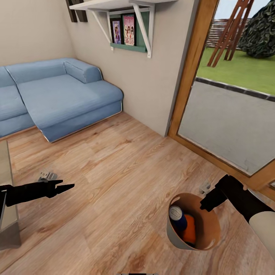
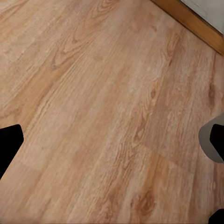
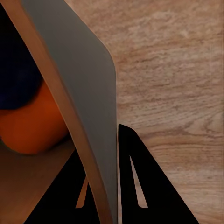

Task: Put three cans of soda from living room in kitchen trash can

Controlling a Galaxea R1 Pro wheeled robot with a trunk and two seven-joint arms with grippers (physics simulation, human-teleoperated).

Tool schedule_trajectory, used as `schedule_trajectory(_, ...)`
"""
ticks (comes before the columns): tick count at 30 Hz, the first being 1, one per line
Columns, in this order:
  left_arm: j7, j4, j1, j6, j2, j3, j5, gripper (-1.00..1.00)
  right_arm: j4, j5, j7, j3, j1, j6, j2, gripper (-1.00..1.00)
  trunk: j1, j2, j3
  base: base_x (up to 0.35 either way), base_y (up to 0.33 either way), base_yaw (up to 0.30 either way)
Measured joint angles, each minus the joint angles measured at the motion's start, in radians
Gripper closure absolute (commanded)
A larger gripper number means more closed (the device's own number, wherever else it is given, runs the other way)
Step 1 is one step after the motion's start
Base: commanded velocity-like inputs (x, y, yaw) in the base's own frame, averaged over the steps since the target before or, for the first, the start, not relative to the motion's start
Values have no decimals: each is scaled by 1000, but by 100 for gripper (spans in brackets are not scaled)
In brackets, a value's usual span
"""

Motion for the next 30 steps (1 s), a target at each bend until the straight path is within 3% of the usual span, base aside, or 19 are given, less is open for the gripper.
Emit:
schedule_trajectory(18, 5, 1, 0, 0, 0, 0, -2, -100, 0, -2, 1, -1, 0, -12, -2, 100, 65, -119, -53, 0, 0, 0)
schedule_trajectory(27, 7, 2, 0, 0, 0, 0, 0, -100, 0, -2, 1, -1, 0, -17, -2, 100, 65, -119, -53, 0, 0, 0)
schedule_trajectory(30, 9, 2, 0, 0, 0, 0, -2, -100, 0, -1, 1, -1, 0, -17, -1, 100, 77, -140, -63, 0, 0, 0)
